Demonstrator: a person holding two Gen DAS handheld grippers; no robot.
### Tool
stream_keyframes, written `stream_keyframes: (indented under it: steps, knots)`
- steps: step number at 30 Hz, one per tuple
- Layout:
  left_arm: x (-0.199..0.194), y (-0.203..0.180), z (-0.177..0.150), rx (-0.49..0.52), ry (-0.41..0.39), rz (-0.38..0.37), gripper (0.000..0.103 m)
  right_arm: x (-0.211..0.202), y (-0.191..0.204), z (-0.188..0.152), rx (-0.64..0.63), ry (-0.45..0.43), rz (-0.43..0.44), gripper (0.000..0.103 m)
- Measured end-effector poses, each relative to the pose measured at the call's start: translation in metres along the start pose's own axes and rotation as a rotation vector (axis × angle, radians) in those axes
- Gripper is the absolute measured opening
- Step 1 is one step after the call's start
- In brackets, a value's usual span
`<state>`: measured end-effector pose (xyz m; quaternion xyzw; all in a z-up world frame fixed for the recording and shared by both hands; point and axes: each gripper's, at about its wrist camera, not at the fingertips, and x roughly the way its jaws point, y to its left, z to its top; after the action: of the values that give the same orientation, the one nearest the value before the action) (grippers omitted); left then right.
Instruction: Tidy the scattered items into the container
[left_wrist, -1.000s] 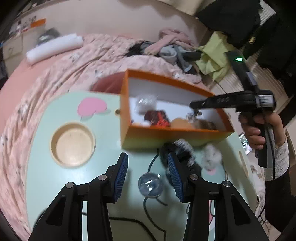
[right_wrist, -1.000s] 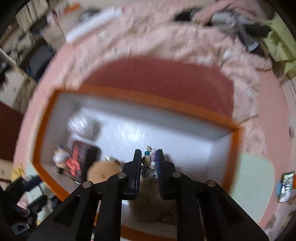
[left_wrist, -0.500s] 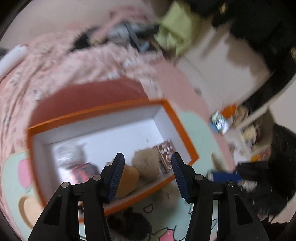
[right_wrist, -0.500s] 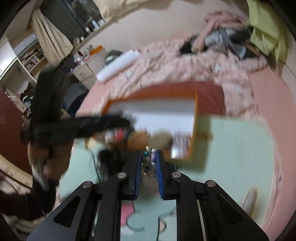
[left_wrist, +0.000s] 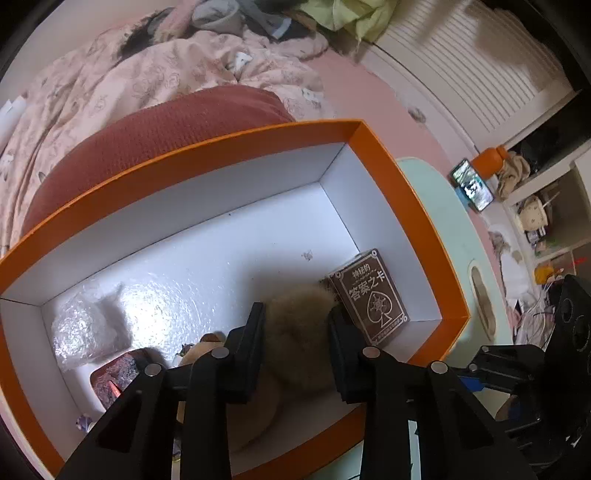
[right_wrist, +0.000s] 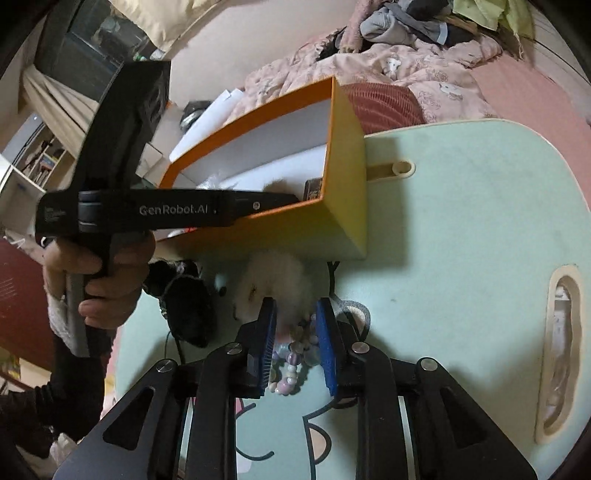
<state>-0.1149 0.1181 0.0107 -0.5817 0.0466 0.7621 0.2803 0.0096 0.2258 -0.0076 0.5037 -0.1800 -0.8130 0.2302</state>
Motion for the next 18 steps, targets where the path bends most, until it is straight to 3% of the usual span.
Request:
stream_keyframes:
  steps: [4, 8, 10, 14, 16, 18]
  knots:
    - [-0.035, 0.009, -0.002, -0.037, -0.134, -0.052, 0.029, -0.010, 0.002, 0.007, -0.030, -0.026, -0.007, 0.023]
    - [-0.111, 0.023, -0.020, -0.104, -0.345, -0.118, 0.029, -0.026, 0.014, 0.016, -0.083, -0.039, 0.012, 0.023]
    - [-0.143, 0.029, -0.041, -0.120, -0.413, -0.122, 0.030, -0.033, 0.025, 0.025, -0.127, -0.042, 0.032, 0.023]
    - [-0.166, 0.036, -0.094, -0.143, -0.435, -0.086, 0.030, -0.034, 0.057, 0.060, -0.205, -0.020, 0.096, 0.025]
    - [-0.159, 0.041, -0.120, -0.175, -0.409, -0.059, 0.030, -0.018, 0.072, 0.078, -0.200, 0.048, 0.125, 0.035]
    - [-0.142, 0.045, -0.144, -0.221, -0.375, -0.031, 0.030, 0.004, 0.083, 0.090, -0.203, 0.115, 0.118, 0.054]
